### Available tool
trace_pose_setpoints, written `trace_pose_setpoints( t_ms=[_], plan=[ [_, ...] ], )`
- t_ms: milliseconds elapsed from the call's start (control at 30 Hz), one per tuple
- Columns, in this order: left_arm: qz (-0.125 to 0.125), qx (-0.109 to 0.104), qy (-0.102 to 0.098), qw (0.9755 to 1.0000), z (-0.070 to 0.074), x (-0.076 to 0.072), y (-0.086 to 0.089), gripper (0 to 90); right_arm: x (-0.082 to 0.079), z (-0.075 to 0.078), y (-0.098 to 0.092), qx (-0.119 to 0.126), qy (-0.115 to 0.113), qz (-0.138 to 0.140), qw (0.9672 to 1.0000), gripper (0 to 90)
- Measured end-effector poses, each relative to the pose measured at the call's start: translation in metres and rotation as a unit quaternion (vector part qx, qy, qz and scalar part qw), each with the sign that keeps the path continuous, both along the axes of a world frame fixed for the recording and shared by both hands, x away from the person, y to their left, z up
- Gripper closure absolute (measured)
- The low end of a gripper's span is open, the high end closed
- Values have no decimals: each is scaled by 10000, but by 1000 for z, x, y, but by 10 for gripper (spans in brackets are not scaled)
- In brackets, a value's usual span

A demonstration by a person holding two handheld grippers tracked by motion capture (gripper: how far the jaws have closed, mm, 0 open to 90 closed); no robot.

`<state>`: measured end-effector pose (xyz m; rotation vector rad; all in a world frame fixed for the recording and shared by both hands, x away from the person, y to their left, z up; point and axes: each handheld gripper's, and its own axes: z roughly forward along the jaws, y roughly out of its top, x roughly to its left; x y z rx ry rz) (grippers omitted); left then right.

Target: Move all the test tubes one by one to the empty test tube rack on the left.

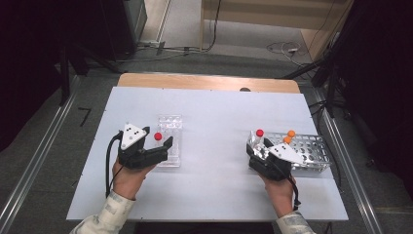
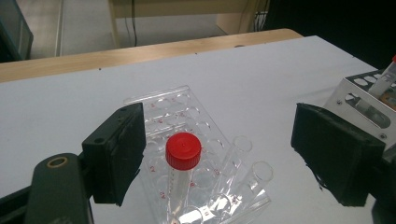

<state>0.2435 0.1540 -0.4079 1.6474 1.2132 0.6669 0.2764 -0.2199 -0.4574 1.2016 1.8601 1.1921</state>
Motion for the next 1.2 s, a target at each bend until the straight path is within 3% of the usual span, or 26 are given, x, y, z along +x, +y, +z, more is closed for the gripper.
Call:
trace_pose_setpoints(
  t_ms=[467, 767, 1033, 1200],
  plan=[
    [-40, 45, 28, 10000, -2, 0, -3, 185, 15, -8, -2, -39, 19, -271, 9996, 552],
    [-50, 27, 33, 10000, -2, 0, -3, 185, 21, -11, 0, -110, 71, -368, 9992, 606],
    [-62, 22, 32, 10000, -2, 0, -4, 185, 21, -11, -1, -129, 27, -390, 9992, 701],
    [-60, 16, 25, 10000, -1, 0, -4, 185, 19, -7, -1, -138, -68, -392, 9991, 710]
  ],
)
